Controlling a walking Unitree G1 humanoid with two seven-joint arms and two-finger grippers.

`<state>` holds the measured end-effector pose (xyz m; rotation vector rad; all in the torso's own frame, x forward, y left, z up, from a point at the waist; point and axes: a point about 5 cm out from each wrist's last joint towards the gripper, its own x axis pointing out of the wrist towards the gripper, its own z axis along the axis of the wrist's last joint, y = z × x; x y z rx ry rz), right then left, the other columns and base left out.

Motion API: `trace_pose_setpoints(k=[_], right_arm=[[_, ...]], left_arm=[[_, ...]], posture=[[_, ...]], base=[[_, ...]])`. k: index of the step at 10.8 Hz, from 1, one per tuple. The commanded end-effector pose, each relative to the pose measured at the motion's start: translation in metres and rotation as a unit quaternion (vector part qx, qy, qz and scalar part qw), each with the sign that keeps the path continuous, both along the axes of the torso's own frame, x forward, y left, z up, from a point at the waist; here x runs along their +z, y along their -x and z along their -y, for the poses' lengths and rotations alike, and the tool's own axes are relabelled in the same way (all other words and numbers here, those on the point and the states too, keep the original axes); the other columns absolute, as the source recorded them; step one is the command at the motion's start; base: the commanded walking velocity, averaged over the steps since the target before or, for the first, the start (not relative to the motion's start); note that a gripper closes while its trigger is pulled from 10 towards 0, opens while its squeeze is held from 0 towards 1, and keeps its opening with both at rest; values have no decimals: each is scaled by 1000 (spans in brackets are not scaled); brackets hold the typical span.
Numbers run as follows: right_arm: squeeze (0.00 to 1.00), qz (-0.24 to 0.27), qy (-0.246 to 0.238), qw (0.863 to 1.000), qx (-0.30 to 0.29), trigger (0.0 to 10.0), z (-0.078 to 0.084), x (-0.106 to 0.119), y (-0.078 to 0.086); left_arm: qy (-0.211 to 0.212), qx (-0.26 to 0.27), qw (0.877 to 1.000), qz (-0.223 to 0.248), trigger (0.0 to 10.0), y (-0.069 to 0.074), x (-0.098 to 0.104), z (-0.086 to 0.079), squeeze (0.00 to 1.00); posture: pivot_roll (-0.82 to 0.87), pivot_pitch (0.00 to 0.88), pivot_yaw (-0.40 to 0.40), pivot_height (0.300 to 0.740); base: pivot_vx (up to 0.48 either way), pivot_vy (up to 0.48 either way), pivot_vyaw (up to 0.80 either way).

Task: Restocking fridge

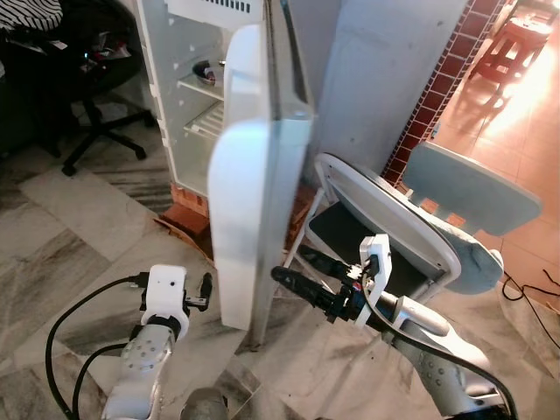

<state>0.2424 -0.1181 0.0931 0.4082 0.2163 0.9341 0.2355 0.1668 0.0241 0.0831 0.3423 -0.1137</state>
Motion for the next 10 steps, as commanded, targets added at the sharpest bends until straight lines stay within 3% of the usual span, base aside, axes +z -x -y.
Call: trace_pose_setpoints(k=[1, 2, 4, 6, 7, 8, 9, 10], right_arm=[[0, 29, 33, 998, -51, 10000, 4, 2, -12], [0, 42, 49, 993, -102, 10000, 8, 2, -23], [0, 65, 107, 964, -233, 10000, 19, 2, -51], [0, 71, 93, 952, -283, 10000, 4, 15, -73], [0, 75, 48, 957, -277, 10000, -27, 34, -89], [0, 90, -14, 971, -223, 10000, -53, 59, -90], [0, 111, -120, 981, -102, 10000, -85, 98, -72], [0, 139, -203, 968, 49, 10000, -104, 133, -36]], left_arm=[[2, -33, 999, -7, 10000, 2, 0, 9, 0], [6, -49, 999, -11, 10000, 4, -2, 13, 0], [21, -121, 992, -20, 10000, -1, 2, 25, 0], [45, -173, 981, -70, 10000, 14, -7, 31, 0], [65, -175, 978, -91, 10000, 20, -11, 36, 0], [56, -165, 981, -84, 10000, 17, -10, 34, 0], [45, -160, 982, -84, 10000, 16, -10, 32, 0], [48, -159, 982, -93, 10000, 16, -10, 33, 0]], posture=[[156, 29, -66, 740], [158, 30, -66, 740], [152, 27, -62, 740], [149, 27, -59, 740], [156, 27, -61, 740], [162, 25, -65, 740], [167, 24, -69, 740], [166, 23, -75, 740]], base=[[0, 0, 0], [0, 0, 0], [0, 0, 0], [0, 0, 0], [0, 0, 0], [0, 0, 0], [0, 0, 0], [0, 0, 0]])
